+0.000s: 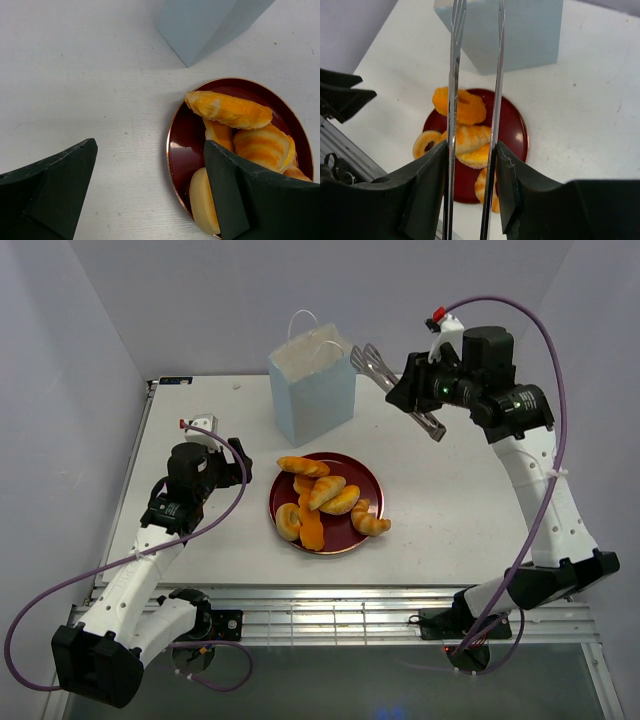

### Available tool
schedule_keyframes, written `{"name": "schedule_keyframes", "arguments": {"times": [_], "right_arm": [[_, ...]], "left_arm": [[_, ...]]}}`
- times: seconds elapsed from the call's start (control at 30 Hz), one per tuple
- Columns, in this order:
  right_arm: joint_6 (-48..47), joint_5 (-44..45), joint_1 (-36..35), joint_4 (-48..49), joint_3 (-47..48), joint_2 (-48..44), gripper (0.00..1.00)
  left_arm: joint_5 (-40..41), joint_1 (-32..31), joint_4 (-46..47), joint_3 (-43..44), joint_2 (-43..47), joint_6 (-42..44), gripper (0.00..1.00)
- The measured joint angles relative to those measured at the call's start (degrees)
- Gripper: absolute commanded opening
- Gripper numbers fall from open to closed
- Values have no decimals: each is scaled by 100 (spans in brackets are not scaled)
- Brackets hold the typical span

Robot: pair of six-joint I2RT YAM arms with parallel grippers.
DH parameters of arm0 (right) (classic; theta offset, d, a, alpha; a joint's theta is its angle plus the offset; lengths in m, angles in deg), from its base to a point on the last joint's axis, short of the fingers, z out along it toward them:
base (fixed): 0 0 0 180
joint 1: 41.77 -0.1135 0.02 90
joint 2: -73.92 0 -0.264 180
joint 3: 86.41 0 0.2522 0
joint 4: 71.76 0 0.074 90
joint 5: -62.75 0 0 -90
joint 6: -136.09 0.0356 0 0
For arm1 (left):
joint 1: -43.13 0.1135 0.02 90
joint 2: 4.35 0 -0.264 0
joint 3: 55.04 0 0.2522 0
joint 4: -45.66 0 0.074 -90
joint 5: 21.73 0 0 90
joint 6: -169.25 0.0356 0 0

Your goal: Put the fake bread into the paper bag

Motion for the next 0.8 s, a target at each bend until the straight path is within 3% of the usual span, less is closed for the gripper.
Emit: {"name": "schedule_keyframes", "arguments": {"times": [0.23,0.33,0.43,0.8], "right_arm": [[20,4,0,278,-2594,-1617,47],[42,-46,0,369,-3547,-2225,47],[46,-136,0,409,-4350,-2702,47],[-13,-94,0,107,-5831,-3620,48]], "left_arm": [[46,0,0,0,0,2,98],[61,0,0,0,0,0,91],[66,0,-2,0,0,39,92],[151,0,-2,0,0,48,93]]}}
